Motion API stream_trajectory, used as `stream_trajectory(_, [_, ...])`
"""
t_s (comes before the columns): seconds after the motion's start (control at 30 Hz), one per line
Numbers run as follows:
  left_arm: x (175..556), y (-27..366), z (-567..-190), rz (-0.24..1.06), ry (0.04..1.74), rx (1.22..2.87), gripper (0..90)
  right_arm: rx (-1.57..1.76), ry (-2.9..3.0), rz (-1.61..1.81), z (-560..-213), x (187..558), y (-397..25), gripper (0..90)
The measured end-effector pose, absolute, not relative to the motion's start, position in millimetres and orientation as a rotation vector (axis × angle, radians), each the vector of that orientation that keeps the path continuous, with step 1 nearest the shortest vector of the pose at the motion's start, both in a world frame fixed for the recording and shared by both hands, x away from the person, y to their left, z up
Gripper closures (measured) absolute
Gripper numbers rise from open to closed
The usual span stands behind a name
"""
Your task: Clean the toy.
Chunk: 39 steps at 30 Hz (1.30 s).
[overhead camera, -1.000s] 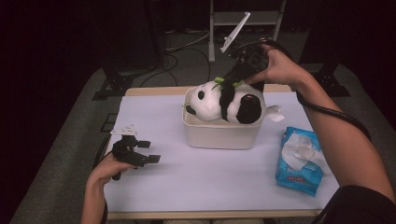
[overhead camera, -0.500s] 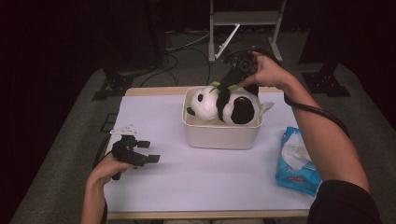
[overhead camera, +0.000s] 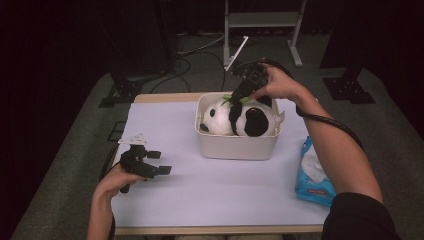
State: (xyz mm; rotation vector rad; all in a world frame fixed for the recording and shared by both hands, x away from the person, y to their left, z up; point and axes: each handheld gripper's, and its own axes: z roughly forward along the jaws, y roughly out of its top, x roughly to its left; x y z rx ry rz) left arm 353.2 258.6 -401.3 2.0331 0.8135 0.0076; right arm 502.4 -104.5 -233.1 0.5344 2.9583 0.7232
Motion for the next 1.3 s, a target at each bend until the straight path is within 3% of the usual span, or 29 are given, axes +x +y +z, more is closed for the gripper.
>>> stream_trajectory(0.73, [354, 256, -403, 0.003, 0.808, 2.043, 7.2, 0.564, 3.002, 0.734, -271, 499, -102, 73.4])
stream_trajectory(1.3, [353, 252, -403, -0.002, 0.799, 2.053, 7.2, 0.639, 2.987, 0.773, -290, 489, -117, 61.1])
